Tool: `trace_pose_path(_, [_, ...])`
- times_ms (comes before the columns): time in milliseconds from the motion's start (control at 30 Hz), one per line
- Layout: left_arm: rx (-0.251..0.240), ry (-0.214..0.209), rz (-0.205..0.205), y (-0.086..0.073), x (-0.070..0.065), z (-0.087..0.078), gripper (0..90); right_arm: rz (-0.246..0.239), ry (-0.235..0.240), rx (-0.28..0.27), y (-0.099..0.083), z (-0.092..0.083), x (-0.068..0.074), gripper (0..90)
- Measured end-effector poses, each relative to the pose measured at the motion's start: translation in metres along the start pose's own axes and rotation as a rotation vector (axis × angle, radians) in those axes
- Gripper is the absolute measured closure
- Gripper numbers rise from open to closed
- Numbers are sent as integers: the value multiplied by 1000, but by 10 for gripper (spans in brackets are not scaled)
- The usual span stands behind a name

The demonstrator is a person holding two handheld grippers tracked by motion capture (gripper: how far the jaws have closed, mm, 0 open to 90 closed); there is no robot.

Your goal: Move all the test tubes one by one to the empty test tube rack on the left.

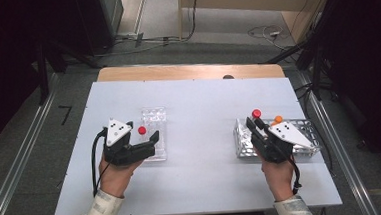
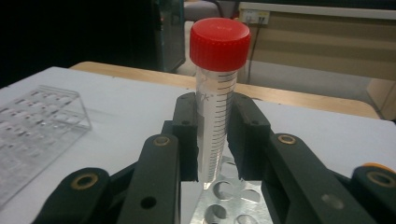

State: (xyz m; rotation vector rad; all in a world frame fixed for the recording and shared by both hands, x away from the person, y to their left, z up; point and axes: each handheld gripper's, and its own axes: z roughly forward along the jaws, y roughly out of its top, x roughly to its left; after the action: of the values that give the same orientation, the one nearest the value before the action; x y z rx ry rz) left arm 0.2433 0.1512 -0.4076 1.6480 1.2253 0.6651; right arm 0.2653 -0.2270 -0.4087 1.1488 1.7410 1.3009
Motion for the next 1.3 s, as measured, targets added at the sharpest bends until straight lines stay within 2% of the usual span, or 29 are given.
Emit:
trace_pose_path(333, [-1, -8, -8, 1, -1, -1, 115, -15, 104, 17, 0, -4, 23, 712])
trace_pose_path(433, [0, -16, -4, 1, -2, -2, 118, -34, 130, 31, -3, -3, 30, 712])
trace_pose_path(833, [-8, -71, 13, 4, -16, -6, 131, -78, 241, 99, -19, 4, 61, 712])
trace_pose_path(1100, [-2, -138, 49, 2, -35, -8, 153, -118, 303, 140, -30, 9, 81, 712])
trace_pose_path(1200, [6, -184, 63, 0, -46, -7, 173, -121, 318, 155, -33, 10, 87, 712])
trace_pose_path(1300, [24, -230, 94, -4, -59, -5, 197, -132, 337, 165, -36, 11, 92, 712])
